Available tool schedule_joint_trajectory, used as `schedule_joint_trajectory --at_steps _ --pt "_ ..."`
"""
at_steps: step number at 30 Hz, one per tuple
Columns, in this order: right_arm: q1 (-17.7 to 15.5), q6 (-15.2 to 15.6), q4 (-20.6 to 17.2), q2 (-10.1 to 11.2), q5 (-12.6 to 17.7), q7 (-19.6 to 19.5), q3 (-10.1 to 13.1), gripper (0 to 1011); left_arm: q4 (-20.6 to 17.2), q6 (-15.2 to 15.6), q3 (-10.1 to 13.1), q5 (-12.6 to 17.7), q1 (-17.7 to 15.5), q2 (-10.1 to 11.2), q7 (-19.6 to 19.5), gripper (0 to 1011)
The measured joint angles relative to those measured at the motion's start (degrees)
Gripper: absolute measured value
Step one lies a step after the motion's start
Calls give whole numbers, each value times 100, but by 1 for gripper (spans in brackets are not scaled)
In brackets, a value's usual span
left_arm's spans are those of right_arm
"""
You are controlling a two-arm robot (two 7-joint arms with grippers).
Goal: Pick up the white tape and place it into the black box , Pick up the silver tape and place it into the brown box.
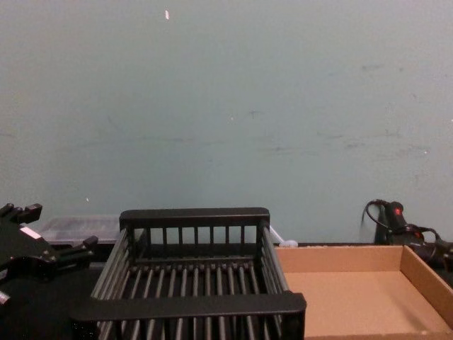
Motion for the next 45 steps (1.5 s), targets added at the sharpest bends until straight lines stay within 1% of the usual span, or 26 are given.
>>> schedule_joint_trajectory --at_steps 45 --pt "-3 5 -4 -4 0 12 13 1002 0 0 0 0 0 0 0 1001"
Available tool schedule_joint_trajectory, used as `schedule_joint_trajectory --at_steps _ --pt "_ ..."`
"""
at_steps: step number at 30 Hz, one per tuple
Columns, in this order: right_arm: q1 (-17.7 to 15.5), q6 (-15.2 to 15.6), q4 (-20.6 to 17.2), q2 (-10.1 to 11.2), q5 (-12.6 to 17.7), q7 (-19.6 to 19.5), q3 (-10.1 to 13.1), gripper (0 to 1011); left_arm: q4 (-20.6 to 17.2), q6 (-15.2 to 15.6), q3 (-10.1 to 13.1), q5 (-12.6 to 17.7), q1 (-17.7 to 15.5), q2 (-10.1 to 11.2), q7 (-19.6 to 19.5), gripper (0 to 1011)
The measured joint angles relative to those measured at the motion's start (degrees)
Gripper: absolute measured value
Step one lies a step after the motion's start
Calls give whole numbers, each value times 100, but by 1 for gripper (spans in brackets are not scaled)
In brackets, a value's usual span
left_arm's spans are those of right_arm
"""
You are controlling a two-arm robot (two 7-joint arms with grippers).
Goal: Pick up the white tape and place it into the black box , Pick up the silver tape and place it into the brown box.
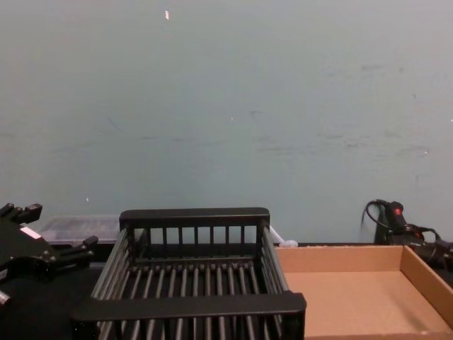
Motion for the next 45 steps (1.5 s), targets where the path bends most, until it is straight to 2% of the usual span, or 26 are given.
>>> schedule_joint_trajectory --at_steps 8,14,19,20,25,29,36,45 --pt "-152 105 -251 73 96 264 149 1002 0 0 0 0 0 0 0 1001" --pt "-456 178 -635 246 248 413 356 1002 0 0 0 0 0 0 0 1001" --pt "-883 289 -1089 489 434 538 620 1002 0 0 0 0 0 0 0 1001" --pt "-883 289 -1089 489 434 538 620 1002 0 0 0 0 0 0 0 1001" --pt "-1398 281 -1470 765 527 645 880 1002 0 0 0 0 0 0 0 1001" --pt "-1713 286 -1677 906 620 722 1041 1002 0 0 0 0 0 0 0 1001" --pt "-2185 451 -1919 1015 842 918 1211 1002 0 0 0 0 0 0 0 1001" --pt "-2491 715 -2007 1058 893 1108 1292 1002 -1 0 0 0 0 0 0 1001"
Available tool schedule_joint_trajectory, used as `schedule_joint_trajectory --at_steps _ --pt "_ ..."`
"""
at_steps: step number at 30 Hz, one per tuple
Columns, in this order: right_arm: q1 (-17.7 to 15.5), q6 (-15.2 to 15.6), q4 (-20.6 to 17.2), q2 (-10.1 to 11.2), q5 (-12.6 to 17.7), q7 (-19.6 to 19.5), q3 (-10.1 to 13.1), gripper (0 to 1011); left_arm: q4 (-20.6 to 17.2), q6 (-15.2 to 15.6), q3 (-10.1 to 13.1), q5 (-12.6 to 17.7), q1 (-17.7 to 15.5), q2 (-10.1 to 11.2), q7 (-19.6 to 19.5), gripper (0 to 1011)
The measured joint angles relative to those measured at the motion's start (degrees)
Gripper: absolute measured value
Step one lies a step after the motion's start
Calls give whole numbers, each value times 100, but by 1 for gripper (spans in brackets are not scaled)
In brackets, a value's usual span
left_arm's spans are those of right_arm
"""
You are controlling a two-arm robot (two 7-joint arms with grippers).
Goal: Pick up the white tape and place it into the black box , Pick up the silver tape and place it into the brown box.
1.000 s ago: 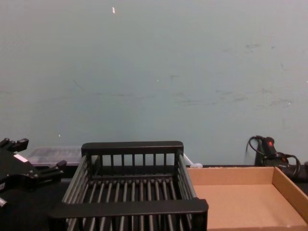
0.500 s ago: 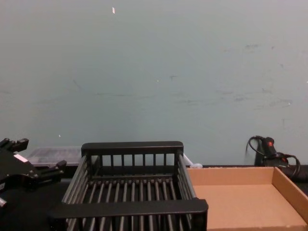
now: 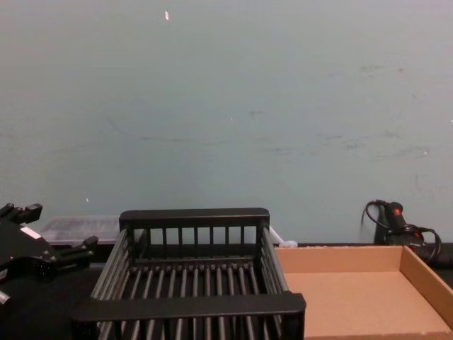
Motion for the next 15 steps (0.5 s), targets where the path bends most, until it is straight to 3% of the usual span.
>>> schedule_joint_trajectory --at_steps 15 --pt "61 357 134 -198 -173 210 -15 1002 0 0 0 0 0 0 0 1001"
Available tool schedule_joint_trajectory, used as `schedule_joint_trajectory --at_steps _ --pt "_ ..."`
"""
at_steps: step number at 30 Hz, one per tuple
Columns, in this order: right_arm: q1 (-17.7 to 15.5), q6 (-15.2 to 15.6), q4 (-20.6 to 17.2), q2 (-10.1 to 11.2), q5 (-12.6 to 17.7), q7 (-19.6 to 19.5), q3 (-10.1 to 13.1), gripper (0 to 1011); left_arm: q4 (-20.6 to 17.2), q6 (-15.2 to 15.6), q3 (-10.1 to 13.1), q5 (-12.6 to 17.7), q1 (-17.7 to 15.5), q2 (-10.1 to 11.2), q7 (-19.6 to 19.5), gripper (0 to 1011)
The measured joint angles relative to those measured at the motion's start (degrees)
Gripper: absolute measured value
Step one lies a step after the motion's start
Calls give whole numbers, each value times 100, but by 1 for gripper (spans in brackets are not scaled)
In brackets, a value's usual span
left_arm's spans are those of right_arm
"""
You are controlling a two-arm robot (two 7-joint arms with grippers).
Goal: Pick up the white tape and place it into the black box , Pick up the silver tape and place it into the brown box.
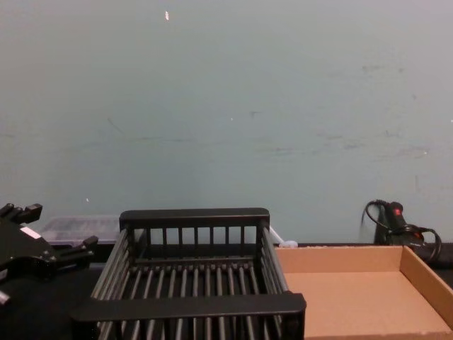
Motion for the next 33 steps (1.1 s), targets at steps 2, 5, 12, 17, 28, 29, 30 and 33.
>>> schedule_joint_trajectory --at_steps 2,5,12,17,28,29,30,33 --pt "35 52 41 -54 -23 34 -11 1002 0 0 0 0 0 0 0 1001" --pt "95 115 112 -128 -62 77 -29 1002 0 0 0 0 0 0 0 1001" --pt "258 283 275 -290 -104 218 -63 1002 0 0 0 0 0 0 0 1001" --pt "338 404 368 -389 -103 323 -66 1002 0 0 0 0 0 0 0 1001" --pt "410 583 468 -554 -83 558 0 1002 0 0 0 0 0 0 0 1001" --pt "409 590 472 -564 -84 567 7 1002 0 0 0 0 0 0 0 1002" --pt "410 596 476 -573 -85 578 15 1002 0 0 0 0 0 0 0 1001" --pt "416 622 491 -612 -95 616 36 1002 0 0 0 0 0 0 0 1001"
